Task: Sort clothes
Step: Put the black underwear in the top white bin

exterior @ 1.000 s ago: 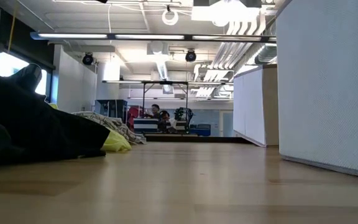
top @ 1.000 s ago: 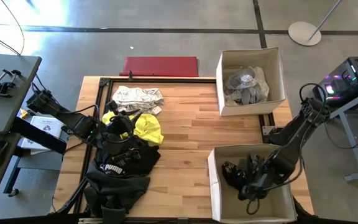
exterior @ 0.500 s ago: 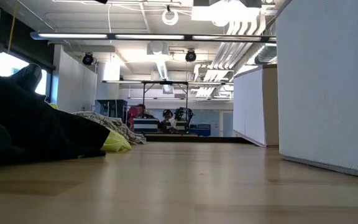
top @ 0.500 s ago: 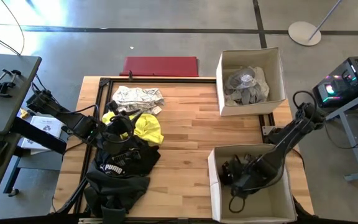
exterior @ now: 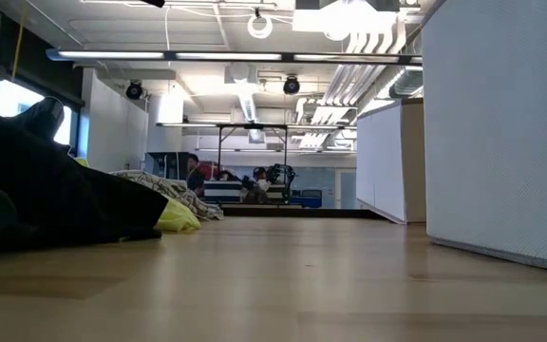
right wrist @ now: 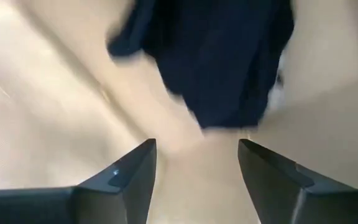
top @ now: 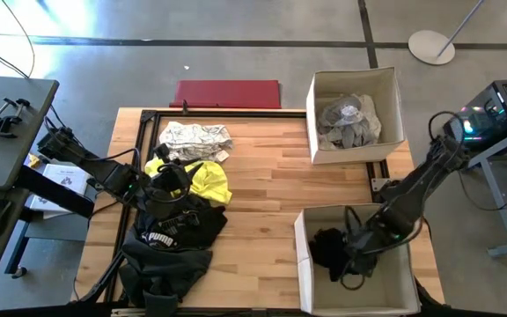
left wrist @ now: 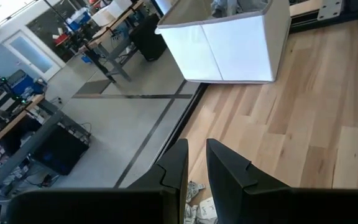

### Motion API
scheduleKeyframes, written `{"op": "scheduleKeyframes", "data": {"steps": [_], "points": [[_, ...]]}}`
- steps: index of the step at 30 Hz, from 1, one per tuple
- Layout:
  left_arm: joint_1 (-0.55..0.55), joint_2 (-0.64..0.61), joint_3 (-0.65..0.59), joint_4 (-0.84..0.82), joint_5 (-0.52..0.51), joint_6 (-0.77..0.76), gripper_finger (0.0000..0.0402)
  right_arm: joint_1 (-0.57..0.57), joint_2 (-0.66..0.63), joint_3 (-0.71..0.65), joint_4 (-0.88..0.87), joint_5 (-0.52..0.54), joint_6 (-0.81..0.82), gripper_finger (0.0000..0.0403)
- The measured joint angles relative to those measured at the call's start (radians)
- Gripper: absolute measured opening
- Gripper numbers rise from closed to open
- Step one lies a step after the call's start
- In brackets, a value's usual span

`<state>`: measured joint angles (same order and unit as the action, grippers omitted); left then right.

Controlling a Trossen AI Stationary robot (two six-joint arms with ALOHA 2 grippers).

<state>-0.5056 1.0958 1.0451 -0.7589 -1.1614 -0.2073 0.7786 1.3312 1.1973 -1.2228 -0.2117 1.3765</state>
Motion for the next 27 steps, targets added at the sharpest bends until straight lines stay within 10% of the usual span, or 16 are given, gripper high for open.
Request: {"op": "scheduleKeyframes", "data": {"steps": [4,15,27], "points": [[0.0,0.0,0.0,0.002,0.027,0.001,0.0045,0.0,-0.056,0.0,0.199,0.272,-0.091,0.0211],[-0.021,-0.001,0.045,0.077,0.079,0.135,0.0045,-0.032,-0.074,0.0,0.93,0.723,-1.093,0.0211],[0.122,-0.001,0.189,-0.274,0.5,-0.094,0.0118,-0.279,0.077,0.0,1.274,0.656,-1.592,0.0211]]}}
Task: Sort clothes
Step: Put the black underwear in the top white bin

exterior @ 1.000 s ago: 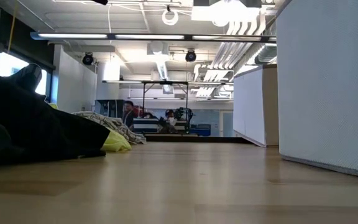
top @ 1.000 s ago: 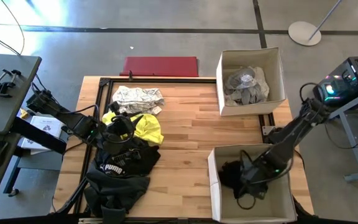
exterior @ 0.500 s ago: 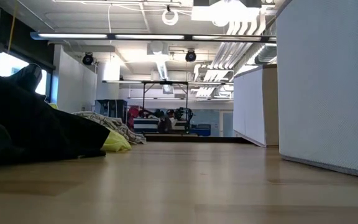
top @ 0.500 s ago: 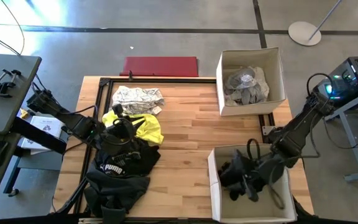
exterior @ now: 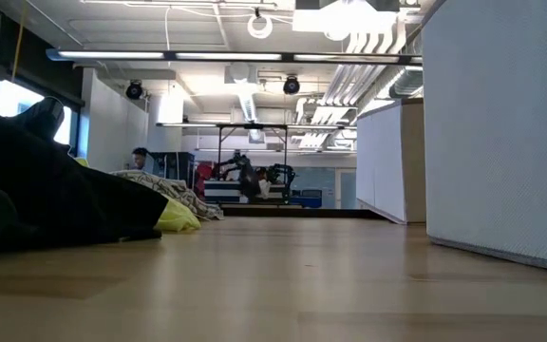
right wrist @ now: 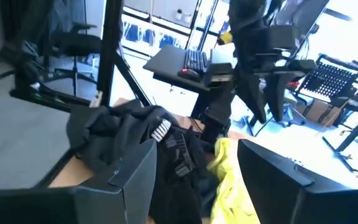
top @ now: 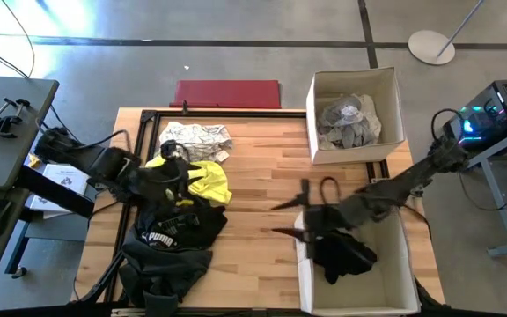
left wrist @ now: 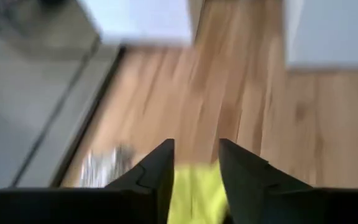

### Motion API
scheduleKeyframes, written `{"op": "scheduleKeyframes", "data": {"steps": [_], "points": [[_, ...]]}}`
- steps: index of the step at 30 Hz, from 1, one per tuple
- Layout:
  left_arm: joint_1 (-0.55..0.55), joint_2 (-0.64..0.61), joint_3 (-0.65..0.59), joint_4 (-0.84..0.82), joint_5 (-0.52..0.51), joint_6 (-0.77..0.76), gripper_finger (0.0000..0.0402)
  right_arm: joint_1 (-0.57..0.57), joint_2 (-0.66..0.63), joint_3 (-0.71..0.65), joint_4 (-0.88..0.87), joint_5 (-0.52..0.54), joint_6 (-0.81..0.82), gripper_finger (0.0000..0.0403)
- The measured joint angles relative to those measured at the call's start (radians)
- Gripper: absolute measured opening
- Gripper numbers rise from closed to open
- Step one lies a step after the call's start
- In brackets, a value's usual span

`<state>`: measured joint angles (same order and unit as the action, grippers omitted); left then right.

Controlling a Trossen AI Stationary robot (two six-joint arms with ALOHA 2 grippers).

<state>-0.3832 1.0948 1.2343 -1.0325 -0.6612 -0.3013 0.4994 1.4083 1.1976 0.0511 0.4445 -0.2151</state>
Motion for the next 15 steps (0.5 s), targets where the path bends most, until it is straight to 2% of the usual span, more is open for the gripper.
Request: {"op": "scheduleKeyframes", "data": {"steps": [2,4,8,10,15], "points": [[0.036,0.001,-0.023,-0.097,0.07,-0.095,0.0138,-0.039,0.049,0.0,0.017,-0.043,0.017,0.0211],[0.061,0.003,-0.057,-0.161,0.188,-0.174,0.0156,-0.071,0.096,0.0,0.016,-0.069,0.038,0.0211],[0.064,0.003,-0.144,-0.154,0.447,-0.218,0.0181,-0.108,0.168,0.0,-0.003,-0.08,0.053,0.0211],[0.047,0.005,-0.203,-0.075,0.522,-0.177,0.0187,-0.117,0.196,0.0,-0.002,-0.08,0.063,0.0211],[0.014,0.015,-0.408,0.29,0.552,0.048,0.0188,-0.117,0.254,0.0,-0.015,-0.088,0.112,0.0211]]}}
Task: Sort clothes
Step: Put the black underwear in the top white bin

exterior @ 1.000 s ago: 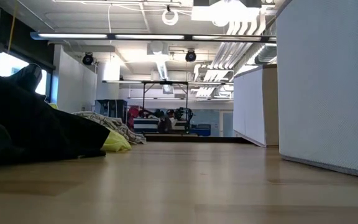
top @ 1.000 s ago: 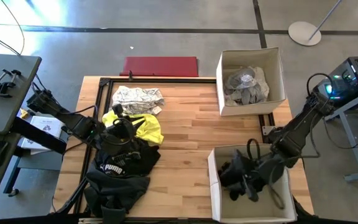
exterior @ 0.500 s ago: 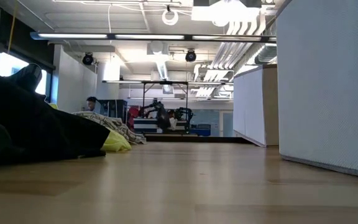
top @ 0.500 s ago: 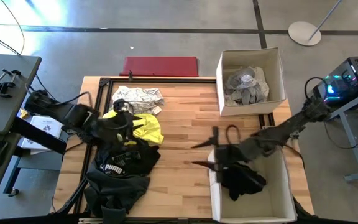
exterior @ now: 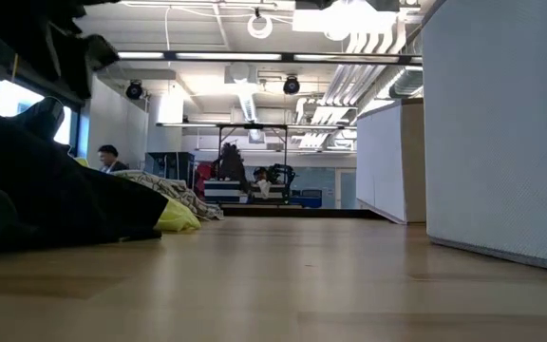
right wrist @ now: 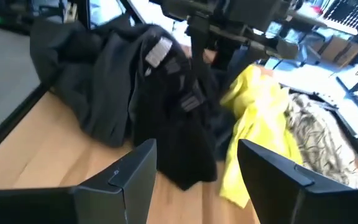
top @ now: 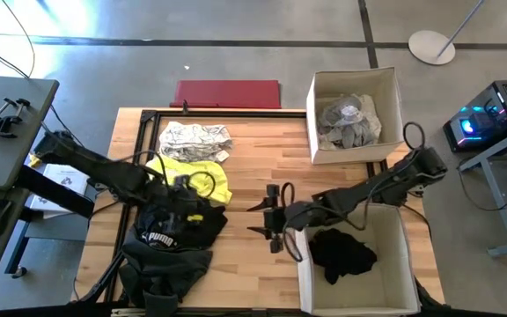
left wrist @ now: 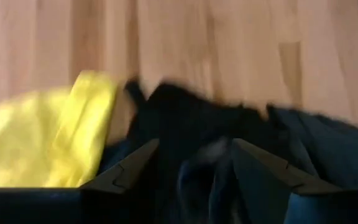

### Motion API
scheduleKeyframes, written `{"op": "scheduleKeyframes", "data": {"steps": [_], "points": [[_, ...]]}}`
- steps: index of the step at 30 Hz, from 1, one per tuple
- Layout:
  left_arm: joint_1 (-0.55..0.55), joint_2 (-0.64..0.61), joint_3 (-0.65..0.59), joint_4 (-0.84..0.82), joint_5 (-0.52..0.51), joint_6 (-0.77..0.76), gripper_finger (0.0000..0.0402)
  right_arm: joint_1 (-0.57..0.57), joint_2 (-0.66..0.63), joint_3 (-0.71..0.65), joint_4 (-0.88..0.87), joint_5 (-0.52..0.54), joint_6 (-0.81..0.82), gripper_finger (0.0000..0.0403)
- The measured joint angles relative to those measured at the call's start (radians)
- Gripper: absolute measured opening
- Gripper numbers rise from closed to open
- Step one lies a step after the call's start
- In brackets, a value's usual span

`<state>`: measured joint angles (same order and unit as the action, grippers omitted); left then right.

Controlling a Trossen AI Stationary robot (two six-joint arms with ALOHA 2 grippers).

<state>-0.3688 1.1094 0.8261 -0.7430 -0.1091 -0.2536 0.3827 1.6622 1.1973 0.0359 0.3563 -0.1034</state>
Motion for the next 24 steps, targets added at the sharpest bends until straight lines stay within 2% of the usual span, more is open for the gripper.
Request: {"op": "scheduleKeyframes", "data": {"steps": [3,8,12,16,17,21,24], "points": [[0.007,0.03,-0.093,0.127,0.01,0.028,0.0188,0.014,0.013,0.0,-0.03,-0.035,-0.004,0.0211],[0.014,0.105,-0.15,0.123,0.074,0.028,0.0175,0.031,0.014,0.0,-0.058,-0.017,0.004,0.0211],[0.019,0.163,-0.155,0.132,0.153,0.058,0.0125,0.03,0.013,0.0,-0.063,-0.015,-0.006,0.0211],[0.037,0.212,-0.154,0.149,0.194,0.101,0.003,0.021,0.013,0.0,-0.063,-0.016,-0.001,0.0211],[0.044,0.219,-0.154,0.159,0.194,0.107,0.0016,0.021,0.013,0.0,-0.063,-0.016,0.009,0.0211],[0.061,0.215,-0.127,0.249,0.134,0.157,0.0014,0.021,0.013,0.0,-0.074,-0.013,0.02,0.0211],[0.078,0.183,-0.094,0.363,0.12,0.261,0.0004,0.022,0.0,0.0,-0.134,0.091,-0.038,0.0211]]}}
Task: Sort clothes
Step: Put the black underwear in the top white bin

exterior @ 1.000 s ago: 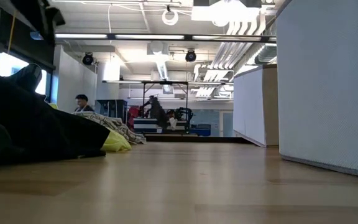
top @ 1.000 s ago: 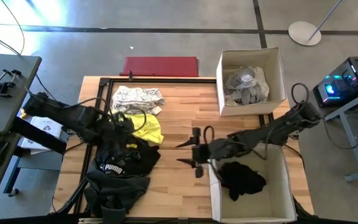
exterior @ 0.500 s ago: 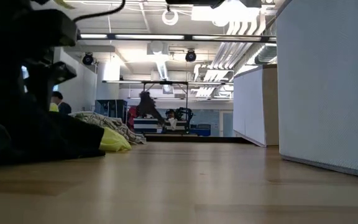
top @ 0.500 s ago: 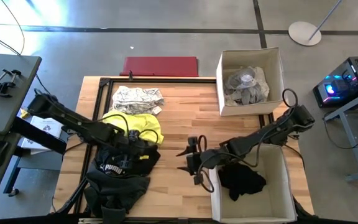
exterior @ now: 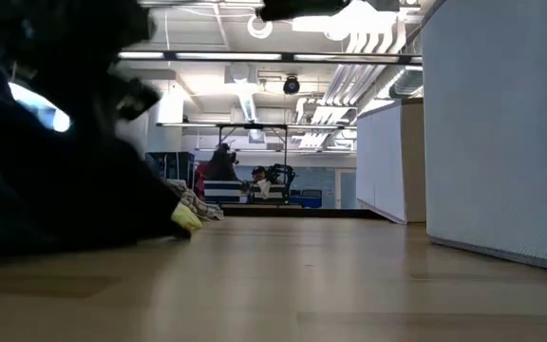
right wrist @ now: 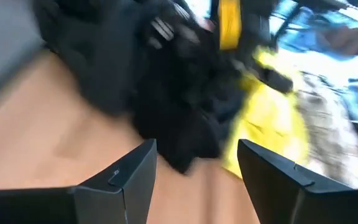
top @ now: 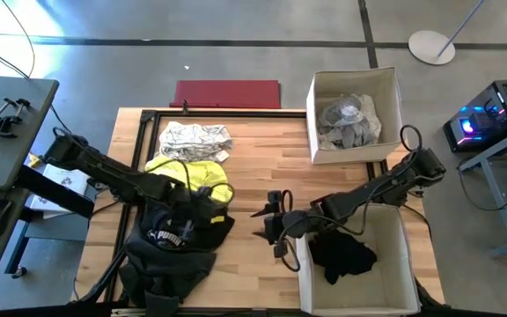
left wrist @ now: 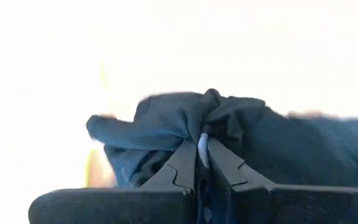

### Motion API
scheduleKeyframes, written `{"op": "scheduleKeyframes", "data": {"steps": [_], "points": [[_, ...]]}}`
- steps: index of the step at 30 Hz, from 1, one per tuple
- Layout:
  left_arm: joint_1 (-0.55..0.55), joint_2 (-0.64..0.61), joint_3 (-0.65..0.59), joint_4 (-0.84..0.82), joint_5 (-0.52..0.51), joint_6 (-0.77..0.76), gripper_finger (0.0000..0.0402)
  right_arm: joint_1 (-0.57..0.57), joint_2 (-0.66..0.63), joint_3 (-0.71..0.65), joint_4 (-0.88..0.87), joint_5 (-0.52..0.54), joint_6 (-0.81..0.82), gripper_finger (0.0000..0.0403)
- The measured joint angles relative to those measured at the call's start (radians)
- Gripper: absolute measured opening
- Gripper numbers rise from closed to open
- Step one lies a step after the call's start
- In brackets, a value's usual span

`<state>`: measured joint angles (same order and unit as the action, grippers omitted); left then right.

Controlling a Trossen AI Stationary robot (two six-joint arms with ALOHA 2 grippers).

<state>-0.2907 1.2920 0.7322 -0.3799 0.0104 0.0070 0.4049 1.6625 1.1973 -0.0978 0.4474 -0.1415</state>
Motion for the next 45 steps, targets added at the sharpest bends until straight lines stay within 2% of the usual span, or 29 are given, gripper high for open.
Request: {"op": "scheduleKeyframes", "data": {"steps": [2,4,8,10,15,21,26,28,30,35,36,41,45], "points": [[0.014,-0.032,0.017,0.055,-0.041,0.059,0.0004,0.001,-0.018,0.0,-0.049,0.114,-0.013,0.0211],[0.03,-0.072,0.03,0.093,-0.12,0.112,0.0003,-0.001,-0.036,0.0,-0.106,0.181,-0.013,0.0211],[0.053,-0.168,0.039,0.209,-0.332,0.175,0.0001,-0.032,-0.066,0.0,-0.142,0.167,0.016,0.0211],[0.063,-0.212,0.039,0.27,-0.389,0.19,0.0001,-0.063,-0.067,0.0,-0.109,0.148,0.03,0.0211],[0.06,-0.281,0.04,0.381,-0.366,0.243,0.0001,-0.152,-0.039,0.0,0.044,0.067,0.034,0.0211],[0.059,-0.291,0.04,0.439,-0.329,0.249,0.0,-0.242,0.015,0.0,0.232,-0.016,0.03,0.0211],[0.059,-0.262,0.04,0.44,-0.329,0.253,0.0,-0.28,0.053,0.0,0.345,-0.299,-0.002,0.0205],[0.059,-0.248,0.04,0.44,-0.329,0.267,0.0,-0.283,0.069,0.0,0.384,-0.348,0.003,0.0187],[0.059,-0.234,0.04,0.439,-0.336,0.276,0.0,-0.285,0.079,0.0,0.406,-0.352,0.005,0.0154],[0.061,-0.216,0.04,0.414,-0.394,0.223,0.0,-0.284,0.09,0.0,0.427,-0.36,0.019,0.0027],[0.062,-0.216,0.04,0.4,-0.415,0.191,0.0002,-0.283,0.089,0.0,0.43,-0.363,0.03,0.0015],[0.084,-0.229,0.04,0.285,-0.496,0.098,0.003,-0.276,0.062,-0.002,0.406,-0.323,0.098,0.0013],[0.116,-0.255,0.04,0.139,-0.603,0.025,0.0069,-0.252,-0.013,-0.002,0.308,-0.179,0.1,0.0006]]}}
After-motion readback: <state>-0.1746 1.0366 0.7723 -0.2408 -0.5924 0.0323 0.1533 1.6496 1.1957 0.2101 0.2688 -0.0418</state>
